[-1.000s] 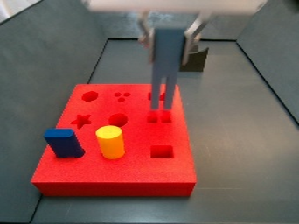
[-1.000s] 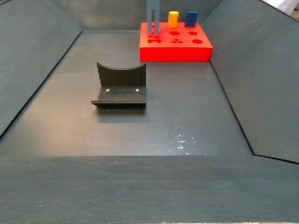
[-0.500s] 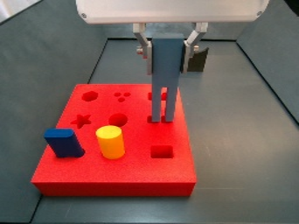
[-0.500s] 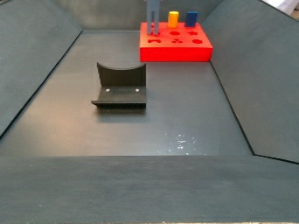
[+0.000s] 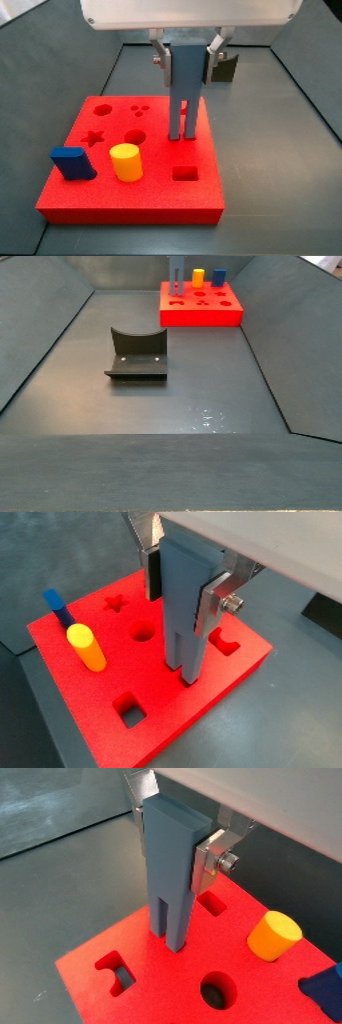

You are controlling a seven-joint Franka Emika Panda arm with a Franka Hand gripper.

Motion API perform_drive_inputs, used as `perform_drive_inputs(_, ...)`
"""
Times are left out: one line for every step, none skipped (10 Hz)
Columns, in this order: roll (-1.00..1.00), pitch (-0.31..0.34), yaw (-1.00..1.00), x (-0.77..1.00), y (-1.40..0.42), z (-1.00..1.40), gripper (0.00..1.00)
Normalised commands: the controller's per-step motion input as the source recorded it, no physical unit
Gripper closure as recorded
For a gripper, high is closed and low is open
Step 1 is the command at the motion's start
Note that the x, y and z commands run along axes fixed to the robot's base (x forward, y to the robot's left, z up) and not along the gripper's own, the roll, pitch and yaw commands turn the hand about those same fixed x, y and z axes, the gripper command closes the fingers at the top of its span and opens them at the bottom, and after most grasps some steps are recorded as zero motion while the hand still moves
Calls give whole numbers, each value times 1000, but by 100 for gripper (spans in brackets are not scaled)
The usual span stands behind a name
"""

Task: Pick up the double-square object. Move up. Rotate the double-square object. Place the double-square object on the fixture. Regrasp the double-square object. Move to above the board. Insert the double-square object.
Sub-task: Insert the double-square object.

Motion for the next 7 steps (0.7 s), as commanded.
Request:
perform_drive_inputs(0,-10,-611,326,-186,-766,100)
perform_drive_inputs(21,79,-563,289,-63,-774,100)
perform_drive_inputs(133,116,-226,117,0,-854,100)
perform_drive_inputs(223,103,0,129,0,-751,100)
perform_drive_inputs(200,144,0,440,17,-669,100)
perform_drive_inputs(-39,-10,-17,74,0,-123,100)
perform_drive_inputs(49,41,0,0,-6,0,100)
